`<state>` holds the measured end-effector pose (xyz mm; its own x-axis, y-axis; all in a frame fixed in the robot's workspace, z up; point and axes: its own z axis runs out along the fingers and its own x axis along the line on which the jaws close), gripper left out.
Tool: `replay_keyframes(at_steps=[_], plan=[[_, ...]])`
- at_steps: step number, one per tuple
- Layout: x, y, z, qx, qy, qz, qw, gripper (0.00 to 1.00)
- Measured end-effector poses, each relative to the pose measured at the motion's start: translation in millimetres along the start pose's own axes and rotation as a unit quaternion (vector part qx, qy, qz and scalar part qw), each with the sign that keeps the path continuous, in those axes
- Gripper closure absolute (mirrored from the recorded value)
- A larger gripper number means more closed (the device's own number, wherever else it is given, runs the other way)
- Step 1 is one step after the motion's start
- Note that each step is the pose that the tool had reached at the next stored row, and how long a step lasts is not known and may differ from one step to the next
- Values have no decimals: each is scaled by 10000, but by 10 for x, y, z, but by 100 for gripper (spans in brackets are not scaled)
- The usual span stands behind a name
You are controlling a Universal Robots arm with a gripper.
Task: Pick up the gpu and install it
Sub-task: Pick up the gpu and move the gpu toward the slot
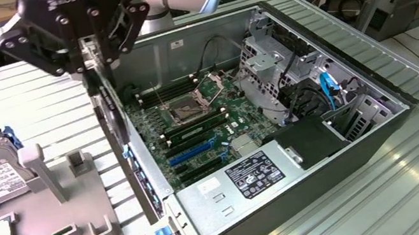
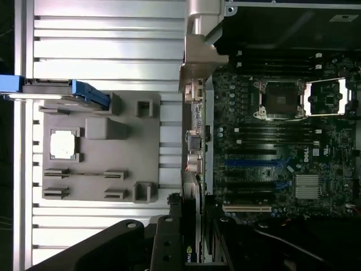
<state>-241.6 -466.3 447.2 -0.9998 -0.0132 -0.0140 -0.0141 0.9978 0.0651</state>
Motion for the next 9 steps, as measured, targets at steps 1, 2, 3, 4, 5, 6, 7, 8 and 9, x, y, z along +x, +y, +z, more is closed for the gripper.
replay_keyframes(at_steps=[1,2,3,4,5,6,7,8,9], plan=[[-43,0,-5,-1,2,0,10000,74],[-105,-1,-7,0,4,0,10000,74],[-153,-2,-7,0,5,0,10000,74],[-196,-2,-6,-1,5,0,10000,74],[-238,-3,-5,-1,6,1,10000,74],[-290,-4,-4,-1,7,0,10000,74],[-357,-5,-4,-1,9,0,10000,74],[-430,-6,0,0,10,1,10000,74],[-515,-7,18,8,10,0,10000,74]])
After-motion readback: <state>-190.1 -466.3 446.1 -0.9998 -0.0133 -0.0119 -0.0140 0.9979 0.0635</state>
